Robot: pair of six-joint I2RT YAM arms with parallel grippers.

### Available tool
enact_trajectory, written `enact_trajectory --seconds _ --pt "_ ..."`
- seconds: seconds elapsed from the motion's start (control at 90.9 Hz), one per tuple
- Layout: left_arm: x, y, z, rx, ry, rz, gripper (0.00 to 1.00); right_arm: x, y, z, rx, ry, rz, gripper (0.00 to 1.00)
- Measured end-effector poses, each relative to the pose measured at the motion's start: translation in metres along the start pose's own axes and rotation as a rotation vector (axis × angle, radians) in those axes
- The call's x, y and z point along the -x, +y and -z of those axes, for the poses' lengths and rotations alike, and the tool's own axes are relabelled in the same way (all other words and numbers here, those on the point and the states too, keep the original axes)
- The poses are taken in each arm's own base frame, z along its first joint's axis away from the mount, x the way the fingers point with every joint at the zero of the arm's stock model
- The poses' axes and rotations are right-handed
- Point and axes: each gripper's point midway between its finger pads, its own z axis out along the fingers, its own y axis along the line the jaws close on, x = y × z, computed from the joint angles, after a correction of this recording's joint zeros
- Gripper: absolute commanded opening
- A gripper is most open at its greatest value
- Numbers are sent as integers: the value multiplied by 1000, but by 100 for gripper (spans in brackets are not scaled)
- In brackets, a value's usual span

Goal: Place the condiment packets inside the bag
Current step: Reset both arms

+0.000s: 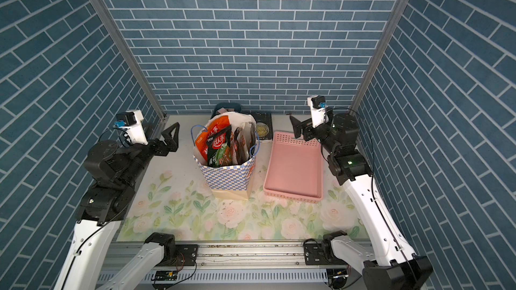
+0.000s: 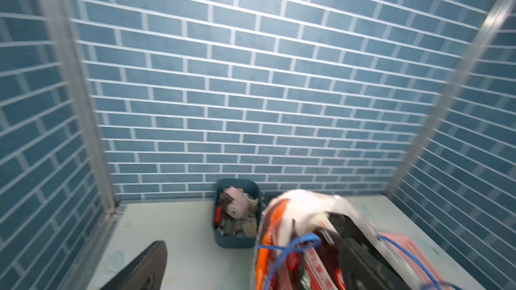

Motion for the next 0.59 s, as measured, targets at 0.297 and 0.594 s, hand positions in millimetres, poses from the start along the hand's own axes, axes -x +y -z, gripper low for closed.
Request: enact_trajectory --seconds 0.297,0.594 --pt "-108 167 -21 650 81 102 100 -144 -171 74 -545 174 -222 98" --pt "-291 169 -27 559 329 74 100 -291 -129 71 -515 307 -244 100"
